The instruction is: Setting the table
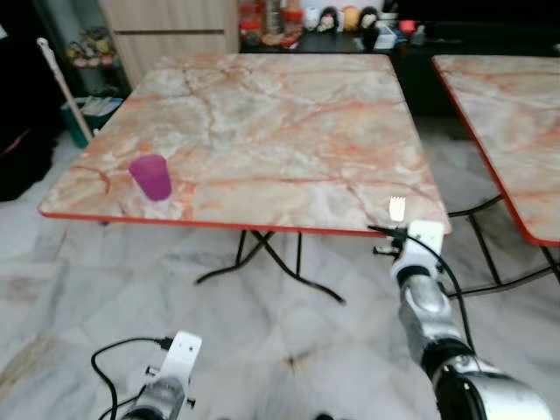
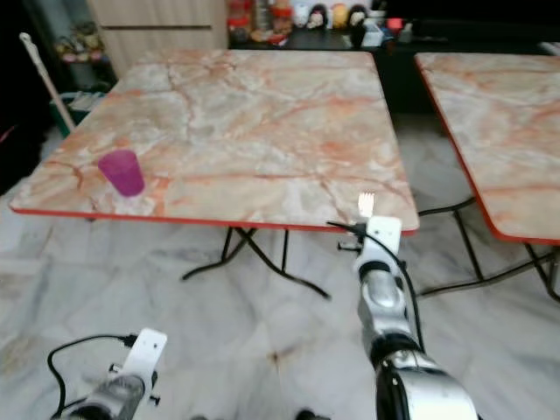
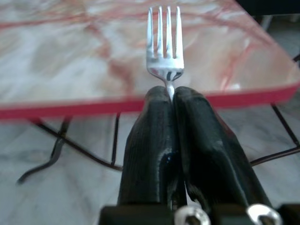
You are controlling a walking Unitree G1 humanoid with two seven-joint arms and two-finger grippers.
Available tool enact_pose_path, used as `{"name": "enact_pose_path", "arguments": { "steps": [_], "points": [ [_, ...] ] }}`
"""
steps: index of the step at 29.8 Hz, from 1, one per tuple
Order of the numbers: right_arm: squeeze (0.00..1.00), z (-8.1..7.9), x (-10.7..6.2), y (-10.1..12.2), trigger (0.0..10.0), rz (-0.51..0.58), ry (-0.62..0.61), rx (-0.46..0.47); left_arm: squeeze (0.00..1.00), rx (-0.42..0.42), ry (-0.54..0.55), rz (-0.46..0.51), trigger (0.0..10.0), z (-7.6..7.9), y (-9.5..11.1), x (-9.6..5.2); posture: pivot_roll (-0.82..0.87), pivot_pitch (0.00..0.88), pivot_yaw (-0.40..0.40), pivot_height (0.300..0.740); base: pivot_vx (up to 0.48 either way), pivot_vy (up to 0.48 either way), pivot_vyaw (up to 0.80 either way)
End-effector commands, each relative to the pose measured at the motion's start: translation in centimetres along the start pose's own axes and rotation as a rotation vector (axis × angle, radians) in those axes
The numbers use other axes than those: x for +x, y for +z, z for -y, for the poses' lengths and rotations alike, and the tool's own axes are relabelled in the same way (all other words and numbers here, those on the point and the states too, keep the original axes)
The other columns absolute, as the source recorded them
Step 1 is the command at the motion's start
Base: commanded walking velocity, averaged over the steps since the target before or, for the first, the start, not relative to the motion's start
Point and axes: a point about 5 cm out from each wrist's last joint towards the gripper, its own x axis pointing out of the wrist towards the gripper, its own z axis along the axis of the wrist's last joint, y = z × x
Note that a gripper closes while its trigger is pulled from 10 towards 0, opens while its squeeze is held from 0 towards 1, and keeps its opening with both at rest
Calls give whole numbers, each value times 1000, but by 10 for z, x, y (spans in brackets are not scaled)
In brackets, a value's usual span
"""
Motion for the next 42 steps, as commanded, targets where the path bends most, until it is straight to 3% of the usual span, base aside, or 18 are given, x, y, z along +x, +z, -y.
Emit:
{"name": "enact_pose_path", "arguments": {
  "steps": [1,6,8,11,13,17,23,31,42],
  "points": [
    [0,-1,-1,-4,10000,-24,10,-10,0,8,-3,-21,10000,1,-6,0,1,52,18,740,-259,0,0],
    [0,-2,-5,-13,10000,-65,18,-18,0,9,-3,-18,10000,1,-6,0,-1,52,18,740,-151,0,0],
    [0,-3,-8,-23,10000,-121,33,-32,0,6,-1,-15,10000,1,-6,0,-1,52,18,740,0,0,0],
    [0,-3,-18,-50,10000,-319,51,-129,0,-1,-2,1,10000,1,-4,0,-4,53,19,740,0,0,0],
    [0,-3,-29,-70,10000,-444,72,-132,0,-3,-4,5,10000,1,-4,0,-8,51,20,740,0,0,0],
    [0,-3,-33,-77,10000,-502,76,-146,0,-2,-6,5,10000,1,-4,0,-8,51,20,740,0,0,0],
    [0,3,-60,-110,10000,-633,89,-126,0,17,-9,-7,10000,1,-5,0,-3,55,22,740,0,0,0],
    [0,-1,-63,-114,10000,-657,128,-156,0,21,-6,-9,10000,0,-7,0,1,52,19,740,0,-325,0],
    [0,-5,-64,-114,10000,-643,143,-109,0,27,1,-6,10000,-2,-7,0,-10,26,26,740,0,-300,0]
  ]
}}
